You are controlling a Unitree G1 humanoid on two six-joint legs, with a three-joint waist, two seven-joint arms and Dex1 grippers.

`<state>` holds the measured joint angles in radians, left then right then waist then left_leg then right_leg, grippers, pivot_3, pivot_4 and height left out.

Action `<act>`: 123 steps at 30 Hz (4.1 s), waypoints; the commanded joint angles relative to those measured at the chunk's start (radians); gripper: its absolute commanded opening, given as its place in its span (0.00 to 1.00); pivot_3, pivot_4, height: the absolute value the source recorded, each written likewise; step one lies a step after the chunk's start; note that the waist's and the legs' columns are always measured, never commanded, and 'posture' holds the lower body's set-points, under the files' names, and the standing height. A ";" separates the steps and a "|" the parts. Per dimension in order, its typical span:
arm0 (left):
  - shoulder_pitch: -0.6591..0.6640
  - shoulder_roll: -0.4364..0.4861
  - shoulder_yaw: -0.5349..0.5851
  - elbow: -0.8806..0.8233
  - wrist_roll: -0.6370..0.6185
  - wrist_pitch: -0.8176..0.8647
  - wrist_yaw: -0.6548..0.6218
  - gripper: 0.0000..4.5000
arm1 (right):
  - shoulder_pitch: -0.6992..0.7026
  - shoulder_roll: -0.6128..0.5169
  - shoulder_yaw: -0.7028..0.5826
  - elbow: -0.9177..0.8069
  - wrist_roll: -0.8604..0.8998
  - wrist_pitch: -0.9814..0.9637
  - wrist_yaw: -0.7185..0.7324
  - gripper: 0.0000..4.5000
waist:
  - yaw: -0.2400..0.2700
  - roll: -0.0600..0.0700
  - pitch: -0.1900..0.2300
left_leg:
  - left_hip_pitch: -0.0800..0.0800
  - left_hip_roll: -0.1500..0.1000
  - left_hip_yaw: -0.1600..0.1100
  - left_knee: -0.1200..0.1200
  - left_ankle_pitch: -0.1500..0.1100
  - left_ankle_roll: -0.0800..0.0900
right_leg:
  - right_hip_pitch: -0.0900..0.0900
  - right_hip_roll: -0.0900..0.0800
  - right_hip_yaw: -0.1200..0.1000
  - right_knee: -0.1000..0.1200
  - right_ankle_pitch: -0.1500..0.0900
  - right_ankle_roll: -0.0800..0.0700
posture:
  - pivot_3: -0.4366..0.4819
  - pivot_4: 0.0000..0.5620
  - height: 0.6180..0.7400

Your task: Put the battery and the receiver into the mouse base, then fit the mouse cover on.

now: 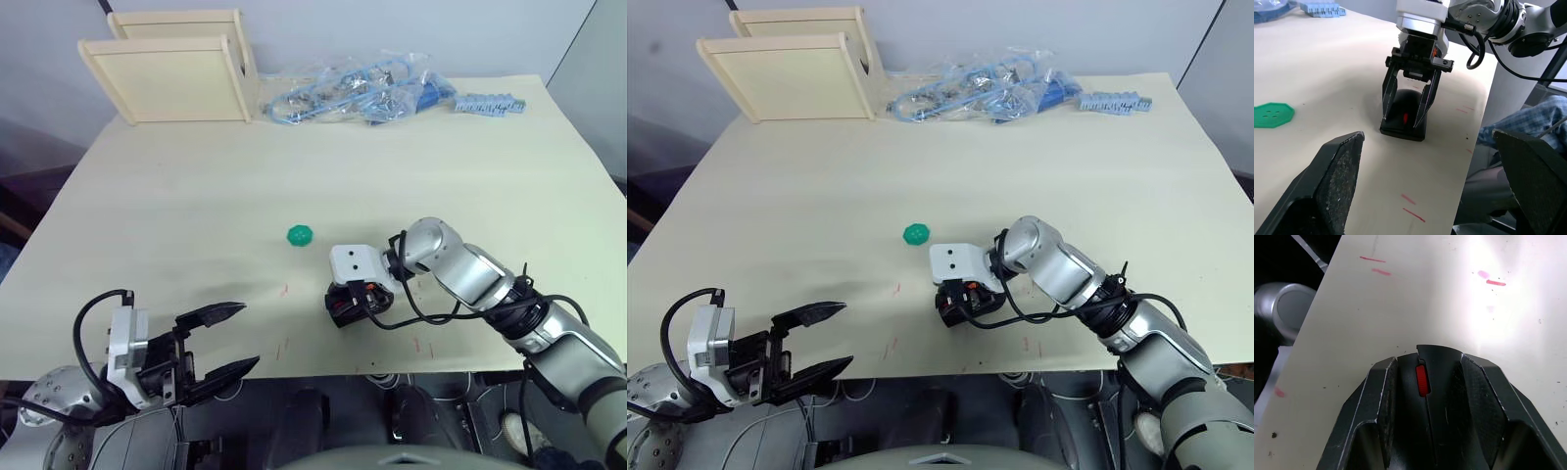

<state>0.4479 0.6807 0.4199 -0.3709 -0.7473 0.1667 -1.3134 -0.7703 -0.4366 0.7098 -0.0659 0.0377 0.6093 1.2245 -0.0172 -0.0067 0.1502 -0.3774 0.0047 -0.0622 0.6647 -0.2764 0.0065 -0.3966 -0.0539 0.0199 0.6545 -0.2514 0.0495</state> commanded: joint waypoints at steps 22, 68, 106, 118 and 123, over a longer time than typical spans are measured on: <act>-0.011 0.002 0.005 0.006 0.002 -0.012 -0.008 1.00 | 0.154 -0.018 0.018 0.051 0.003 -0.030 0.030 0.47 | 0.004 0.001 -0.019 | 0.000 0.000 -0.001 -0.005 0.000 0.000 | 0.002 0.000 -0.002 -0.009 -0.001 -0.001 | 0.48 0.27 1.00; 0.005 -0.009 0.011 -0.010 -0.004 -0.013 0.000 1.00 | 0.188 0.086 -0.201 0.003 0.175 -0.102 0.012 0.47 | 0.001 0.003 -0.013 | 0.000 0.000 -0.001 -0.012 0.000 0.000 | 0.001 0.001 -0.001 -0.012 -0.001 -0.002 | 0.48 0.27 1.00; 0.017 0.019 0.072 -0.020 -0.045 0.016 -0.009 1.00 | 0.606 0.044 -0.587 -0.108 0.457 -0.207 -0.175 0.47 | 0.001 0.000 0.013 | -0.006 0.002 0.003 -0.012 0.000 0.000 | -0.007 0.002 0.003 -0.010 0.001 0.001 | 0.48 0.27 1.00; 0.015 0.026 0.080 -0.029 -0.050 0.030 0.005 1.00 | 0.649 0.114 -0.507 0.020 0.360 -0.342 -0.201 0.47 | 0.001 -0.001 0.012 | -0.005 0.002 0.003 -0.012 0.000 0.000 | -0.007 0.002 0.003 -0.009 0.001 0.001 | 0.48 0.27 1.00; 0.007 0.025 0.070 -0.034 -0.045 0.037 0.014 1.00 | 0.686 0.106 -0.420 0.151 0.256 -0.422 -0.192 0.47 | -0.009 -0.003 0.010 | -0.001 0.003 0.004 -0.012 0.000 0.000 | -0.004 0.004 0.004 -0.008 0.001 0.001 | 0.48 0.27 1.00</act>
<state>0.4521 0.6955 0.4681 -0.3729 -0.7783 0.2043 -1.3020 -0.1298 -0.3188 0.1999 0.0031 0.3851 0.1822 1.0207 -0.0266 -0.0098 0.1600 -0.3767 0.0081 -0.0580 0.6530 -0.2759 0.0062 -0.3982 -0.0488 0.0243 0.6463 -0.2505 0.0499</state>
